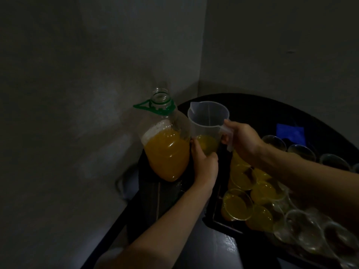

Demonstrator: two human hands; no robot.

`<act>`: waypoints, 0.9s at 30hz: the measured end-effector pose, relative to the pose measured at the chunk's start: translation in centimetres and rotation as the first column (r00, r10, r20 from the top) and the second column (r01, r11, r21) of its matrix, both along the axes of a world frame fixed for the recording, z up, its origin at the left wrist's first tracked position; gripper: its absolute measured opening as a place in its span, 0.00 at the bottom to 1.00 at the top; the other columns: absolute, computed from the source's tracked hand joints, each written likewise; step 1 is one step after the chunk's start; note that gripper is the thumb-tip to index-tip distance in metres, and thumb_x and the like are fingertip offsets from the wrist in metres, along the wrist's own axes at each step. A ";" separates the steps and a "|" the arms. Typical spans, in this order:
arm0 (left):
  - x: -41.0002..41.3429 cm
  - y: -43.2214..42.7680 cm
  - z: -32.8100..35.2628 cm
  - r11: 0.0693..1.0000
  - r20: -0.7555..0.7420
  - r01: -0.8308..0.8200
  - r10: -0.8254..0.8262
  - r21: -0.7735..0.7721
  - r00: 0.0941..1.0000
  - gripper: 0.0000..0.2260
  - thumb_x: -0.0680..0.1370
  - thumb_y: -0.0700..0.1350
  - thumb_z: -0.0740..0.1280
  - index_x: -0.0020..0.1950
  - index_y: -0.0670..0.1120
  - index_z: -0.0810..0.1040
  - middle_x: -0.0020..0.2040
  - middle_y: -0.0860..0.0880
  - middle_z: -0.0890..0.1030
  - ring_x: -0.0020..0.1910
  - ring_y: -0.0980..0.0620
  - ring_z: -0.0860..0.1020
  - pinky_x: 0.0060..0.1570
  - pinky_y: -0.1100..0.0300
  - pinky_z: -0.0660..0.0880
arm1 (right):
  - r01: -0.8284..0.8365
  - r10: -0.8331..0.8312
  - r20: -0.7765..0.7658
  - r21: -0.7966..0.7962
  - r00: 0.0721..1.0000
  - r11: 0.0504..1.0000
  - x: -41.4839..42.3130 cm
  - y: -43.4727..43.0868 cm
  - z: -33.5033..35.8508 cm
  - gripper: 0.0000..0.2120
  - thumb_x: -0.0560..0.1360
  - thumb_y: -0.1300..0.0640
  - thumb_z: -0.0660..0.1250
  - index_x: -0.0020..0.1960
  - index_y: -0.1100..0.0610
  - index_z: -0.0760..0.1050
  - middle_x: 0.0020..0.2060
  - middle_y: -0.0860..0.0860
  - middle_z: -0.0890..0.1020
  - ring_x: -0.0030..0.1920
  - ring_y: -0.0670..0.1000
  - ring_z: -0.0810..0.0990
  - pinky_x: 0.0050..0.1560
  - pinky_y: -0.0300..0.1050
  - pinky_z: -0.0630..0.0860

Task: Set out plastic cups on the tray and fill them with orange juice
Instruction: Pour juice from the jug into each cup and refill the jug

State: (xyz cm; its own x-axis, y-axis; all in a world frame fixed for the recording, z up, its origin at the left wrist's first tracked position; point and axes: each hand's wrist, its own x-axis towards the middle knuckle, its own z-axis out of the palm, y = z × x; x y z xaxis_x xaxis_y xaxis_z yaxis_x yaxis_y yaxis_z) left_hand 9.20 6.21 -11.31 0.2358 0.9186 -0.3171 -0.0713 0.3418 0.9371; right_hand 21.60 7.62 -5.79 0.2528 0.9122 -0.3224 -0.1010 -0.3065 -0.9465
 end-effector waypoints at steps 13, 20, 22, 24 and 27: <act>-0.3 -0.5 -0.4 0.998 -0.018 0.043 -0.042 0.046 0.999 0.37 0.77 0.38 0.62 0.79 0.67 0.55 0.80 0.51 0.60 0.77 0.46 0.63 0.75 0.42 0.64 | 0.118 -0.088 0.259 -0.101 0.962 0.988 -0.2 0.2 -0.1 0.13 0.82 0.47 0.60 0.54 0.54 0.79 0.48 0.55 0.84 0.50 0.53 0.82 0.52 0.49 0.76; -2.1 -2.9 1.1 0.992 0.056 0.122 -0.122 -0.012 0.991 0.38 0.79 0.37 0.62 0.80 0.66 0.52 0.81 0.55 0.59 0.79 0.52 0.60 0.75 0.48 0.63 | 0.255 -0.172 0.397 -0.167 0.902 0.952 0.3 -0.2 1.8 0.12 0.80 0.42 0.63 0.51 0.50 0.74 0.49 0.52 0.77 0.45 0.49 0.75 0.40 0.48 0.71; -3.5 -3.9 2.2 0.992 0.076 0.128 -0.126 -0.015 0.989 0.39 0.79 0.34 0.61 0.81 0.65 0.50 0.82 0.52 0.57 0.80 0.52 0.59 0.73 0.52 0.64 | 0.282 -0.184 0.405 -0.198 0.896 0.939 0.7 -0.4 3.1 0.14 0.79 0.43 0.63 0.55 0.52 0.76 0.51 0.52 0.78 0.47 0.50 0.76 0.38 0.48 0.70; -5.2 -5.1 3.5 0.990 0.073 0.138 -0.136 -0.018 0.988 0.38 0.80 0.32 0.59 0.82 0.61 0.48 0.82 0.50 0.56 0.80 0.52 0.58 0.71 0.55 0.64 | 0.301 -0.189 0.407 -0.229 0.894 0.926 0.6 -0.5 4.7 0.16 0.79 0.43 0.64 0.60 0.52 0.77 0.54 0.54 0.79 0.52 0.54 0.78 0.48 0.52 0.76; -7.7 -6.1 5.0 0.989 0.068 0.147 -0.146 0.001 0.987 0.36 0.81 0.32 0.59 0.83 0.58 0.50 0.81 0.50 0.58 0.79 0.51 0.60 0.69 0.57 0.66 | 0.313 -0.199 0.445 -0.199 0.873 0.929 -0.4 -0.2 6.7 0.18 0.77 0.43 0.65 0.58 0.55 0.79 0.54 0.56 0.82 0.52 0.57 0.81 0.58 0.56 0.78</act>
State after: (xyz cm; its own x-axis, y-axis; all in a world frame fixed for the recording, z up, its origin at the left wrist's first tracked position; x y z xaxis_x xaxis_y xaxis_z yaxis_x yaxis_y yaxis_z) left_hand 1.54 0.16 -6.32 0.3887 0.8713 -0.2997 -0.0833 0.3572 0.9303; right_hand 21.22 7.40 0.93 0.6271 0.6957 -0.3504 0.1695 -0.5609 -0.8103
